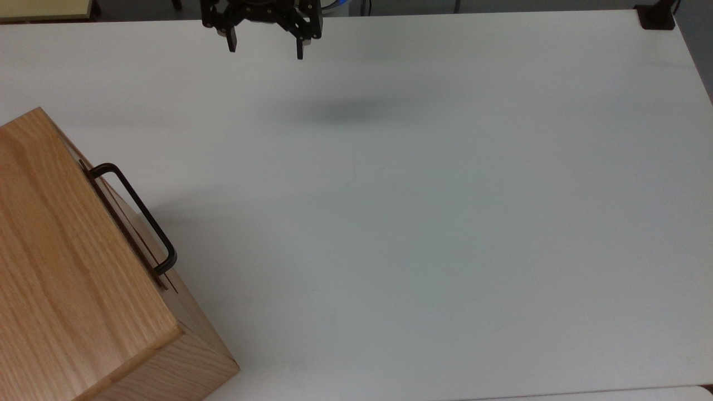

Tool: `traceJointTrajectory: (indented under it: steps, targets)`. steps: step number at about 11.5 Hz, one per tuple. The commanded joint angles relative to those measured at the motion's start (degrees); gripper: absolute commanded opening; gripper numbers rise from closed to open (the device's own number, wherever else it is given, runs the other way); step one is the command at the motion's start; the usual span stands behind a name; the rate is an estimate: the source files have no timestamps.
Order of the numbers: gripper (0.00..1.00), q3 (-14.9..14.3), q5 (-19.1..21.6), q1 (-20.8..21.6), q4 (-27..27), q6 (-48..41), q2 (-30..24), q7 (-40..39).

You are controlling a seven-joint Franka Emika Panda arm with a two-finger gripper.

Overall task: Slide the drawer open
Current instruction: 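Open the gripper and move it toward the wooden cabinet's black handle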

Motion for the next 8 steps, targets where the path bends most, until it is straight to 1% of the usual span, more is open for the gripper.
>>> traceJointTrajectory:
  steps: [1, 2, 3, 4, 6, 8]
  targets:
    - [1.00, -0.3, 0.3, 0.2, 4.1, 0.9, 4.3, -4.9]
    - [1.00, -0.3, 0.1, 0.2, 4.7, 1.1, 4.9, -8.6]
    - [1.00, -0.3, -0.3, 0.2, 5.5, 3.7, 5.2, -11.5]
    - [1.00, -0.3, -1.2, 0.2, 5.8, 6.5, 5.5, -12.7]
    - [1.00, -0.1, -6.9, 0.5, 6.2, 9.9, 6.5, -17.1]
    - [1.00, -0.1, -8.6, 0.5, 6.6, 14.7, 7.3, -23.3]
